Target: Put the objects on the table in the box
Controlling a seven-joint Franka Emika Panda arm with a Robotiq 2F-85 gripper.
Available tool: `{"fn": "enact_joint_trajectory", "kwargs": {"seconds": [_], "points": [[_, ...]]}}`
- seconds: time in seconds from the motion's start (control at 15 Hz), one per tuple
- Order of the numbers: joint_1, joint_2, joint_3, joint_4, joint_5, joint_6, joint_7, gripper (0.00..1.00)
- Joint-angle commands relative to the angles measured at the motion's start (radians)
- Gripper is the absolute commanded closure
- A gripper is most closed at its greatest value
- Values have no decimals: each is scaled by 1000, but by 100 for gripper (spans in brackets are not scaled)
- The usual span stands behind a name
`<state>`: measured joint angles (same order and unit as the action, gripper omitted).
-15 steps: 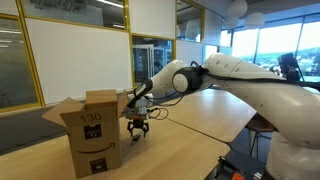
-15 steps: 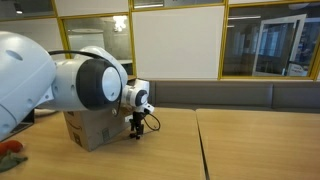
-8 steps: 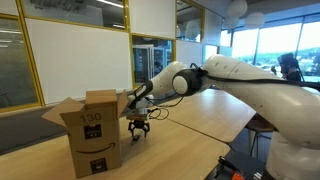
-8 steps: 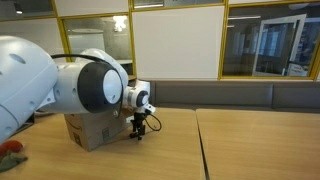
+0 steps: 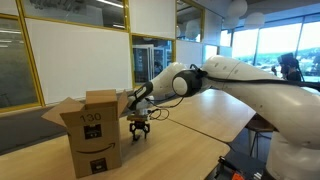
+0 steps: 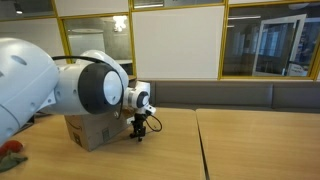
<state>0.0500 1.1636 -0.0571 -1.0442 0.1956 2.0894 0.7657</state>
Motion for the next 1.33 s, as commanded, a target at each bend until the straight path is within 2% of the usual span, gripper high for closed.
{"fn": "enact_joint_trajectory", "kwargs": {"seconds": [0.0, 0.2, 0.33, 0.4, 0.73, 1.27], "points": [[10, 31, -14, 63, -22, -32, 27, 42], [10, 32, -14, 75, -28, -40, 27, 66], [10, 33, -14, 80, -32, -45, 27, 80], [11, 34, -14, 81, -35, -47, 28, 83], [11, 19, -16, 70, -39, -45, 28, 83], [33, -180, -36, -92, -72, 56, 18, 83]]}}
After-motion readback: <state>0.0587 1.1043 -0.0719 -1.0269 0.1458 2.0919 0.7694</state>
